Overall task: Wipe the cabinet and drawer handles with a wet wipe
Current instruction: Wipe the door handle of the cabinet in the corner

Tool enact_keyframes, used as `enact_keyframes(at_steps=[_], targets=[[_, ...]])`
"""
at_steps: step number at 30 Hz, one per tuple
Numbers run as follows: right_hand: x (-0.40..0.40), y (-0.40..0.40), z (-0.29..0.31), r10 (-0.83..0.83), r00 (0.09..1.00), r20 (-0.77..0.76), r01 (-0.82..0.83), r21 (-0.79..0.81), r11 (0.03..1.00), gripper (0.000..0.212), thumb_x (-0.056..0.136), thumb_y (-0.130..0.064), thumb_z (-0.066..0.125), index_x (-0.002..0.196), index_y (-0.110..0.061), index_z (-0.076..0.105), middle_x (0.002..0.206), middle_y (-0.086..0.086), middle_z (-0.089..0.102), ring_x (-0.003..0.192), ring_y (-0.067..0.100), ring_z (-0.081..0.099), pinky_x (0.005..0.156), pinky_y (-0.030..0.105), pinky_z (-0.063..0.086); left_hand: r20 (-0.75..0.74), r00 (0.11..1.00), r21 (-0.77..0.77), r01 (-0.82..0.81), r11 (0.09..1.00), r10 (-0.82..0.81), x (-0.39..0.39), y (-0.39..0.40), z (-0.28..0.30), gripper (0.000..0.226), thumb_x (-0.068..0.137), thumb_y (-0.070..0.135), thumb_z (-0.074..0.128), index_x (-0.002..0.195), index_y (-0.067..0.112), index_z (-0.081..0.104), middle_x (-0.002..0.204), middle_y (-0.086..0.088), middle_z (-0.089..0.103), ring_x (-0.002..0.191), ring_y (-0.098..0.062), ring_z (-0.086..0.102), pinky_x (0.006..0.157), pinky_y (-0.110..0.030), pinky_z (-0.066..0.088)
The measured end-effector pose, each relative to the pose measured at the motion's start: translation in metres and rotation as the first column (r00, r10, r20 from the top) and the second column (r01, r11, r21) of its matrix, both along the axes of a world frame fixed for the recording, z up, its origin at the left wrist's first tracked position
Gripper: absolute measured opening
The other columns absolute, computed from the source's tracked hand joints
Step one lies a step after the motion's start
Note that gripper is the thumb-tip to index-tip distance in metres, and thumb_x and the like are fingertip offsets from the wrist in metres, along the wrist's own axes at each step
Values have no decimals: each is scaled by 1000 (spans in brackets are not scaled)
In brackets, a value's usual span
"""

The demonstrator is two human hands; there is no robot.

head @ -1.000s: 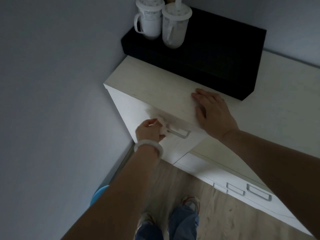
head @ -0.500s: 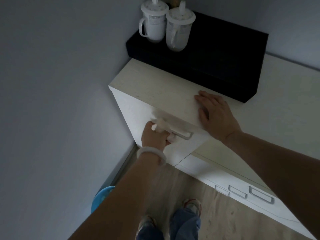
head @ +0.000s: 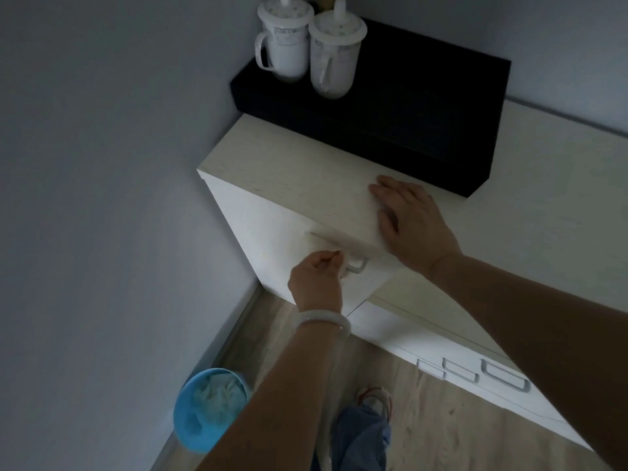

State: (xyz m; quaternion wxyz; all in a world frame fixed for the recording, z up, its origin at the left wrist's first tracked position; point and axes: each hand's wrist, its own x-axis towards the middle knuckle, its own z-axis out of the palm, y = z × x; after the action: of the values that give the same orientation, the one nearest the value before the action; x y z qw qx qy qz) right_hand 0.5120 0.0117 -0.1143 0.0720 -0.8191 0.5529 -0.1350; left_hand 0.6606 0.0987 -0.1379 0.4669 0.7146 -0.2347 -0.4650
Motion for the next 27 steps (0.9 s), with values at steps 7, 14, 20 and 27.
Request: enact_keyframes(at_steps=[7,14,20,27], targets=[[0,0,0,10,1000,18,-10,-4,1000,46,98,-29,40,143,-22,42,150,-3,39,133,19,34,113,37,27,24,997,32,-76,997,76,45,-16,2,9,75,12,72,81,18,75,75,-5,73,62,-18,61,65,-28,52],[-1,2,1,2,1000,13,-2,2,1000,46,98,-28,40,144,-22,41,151,-3,37,135,18,32,114,37,25,29,997,32,-69,997,68,38,-9,0,18,83,10,60,83,20,75,71,-3,74,71,-24,71,65,-32,59],[0,1,1,3,1000,15,-3,1,1000,46,98,-28,40,144,-22,41,151,-3,37,134,18,32,114,37,25,147,989,20,16,1000,-19,33,3,6,27,86,3,56,99,17,75,88,-11,72,79,-20,67,69,-20,51],[0,2,2,-1,1000,12,1,2,1000,47,97,-30,38,143,-22,41,151,-2,38,134,19,33,113,39,27,-385,919,192,-5,981,80,3,29,3,42,79,-16,59,109,13,61,91,-8,70,80,-24,71,73,-32,59]])
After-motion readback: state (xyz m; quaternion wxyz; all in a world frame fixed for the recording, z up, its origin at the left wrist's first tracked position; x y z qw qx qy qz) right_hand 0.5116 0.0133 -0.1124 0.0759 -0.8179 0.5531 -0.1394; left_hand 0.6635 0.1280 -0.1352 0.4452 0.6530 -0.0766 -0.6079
